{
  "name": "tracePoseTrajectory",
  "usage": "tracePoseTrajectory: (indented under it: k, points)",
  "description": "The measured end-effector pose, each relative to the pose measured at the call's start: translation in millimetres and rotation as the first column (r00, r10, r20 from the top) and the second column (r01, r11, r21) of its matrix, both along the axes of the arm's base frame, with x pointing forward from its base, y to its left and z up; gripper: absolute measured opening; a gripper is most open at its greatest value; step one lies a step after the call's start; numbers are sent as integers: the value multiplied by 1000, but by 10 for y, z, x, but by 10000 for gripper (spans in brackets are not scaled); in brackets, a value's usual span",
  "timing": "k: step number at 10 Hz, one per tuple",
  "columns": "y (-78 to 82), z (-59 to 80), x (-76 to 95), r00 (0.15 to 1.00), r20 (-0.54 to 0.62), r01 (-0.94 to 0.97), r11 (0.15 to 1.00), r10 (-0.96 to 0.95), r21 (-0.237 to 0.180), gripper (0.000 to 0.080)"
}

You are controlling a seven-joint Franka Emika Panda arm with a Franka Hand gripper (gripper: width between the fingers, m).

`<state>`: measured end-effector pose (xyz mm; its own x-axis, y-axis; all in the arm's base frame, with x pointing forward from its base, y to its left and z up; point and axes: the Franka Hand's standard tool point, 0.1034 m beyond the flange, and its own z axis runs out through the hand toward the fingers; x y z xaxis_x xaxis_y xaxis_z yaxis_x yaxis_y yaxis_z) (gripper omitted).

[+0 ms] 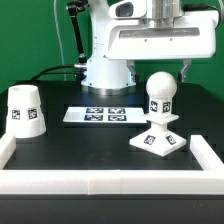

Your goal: Assemble lamp

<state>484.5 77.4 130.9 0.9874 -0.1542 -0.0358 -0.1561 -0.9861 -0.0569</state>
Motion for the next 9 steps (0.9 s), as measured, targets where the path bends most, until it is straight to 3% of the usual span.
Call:
tracePoseTrajectory:
  k: [3, 4, 6, 7, 9]
  points:
    - [-14, 10, -10, 1000, 1, -10, 1000, 10, 0, 699]
    - [-120, 92, -107, 996, 6, -90, 996, 90, -1, 699]
    - [-564, 350, -356, 985, 42, -166, 986, 165, 27, 699]
    - [-813, 347, -495, 984, 46, -173, 984, 172, 33, 699]
    - [-1296, 195, -617, 974, 43, -225, 974, 223, 39, 699]
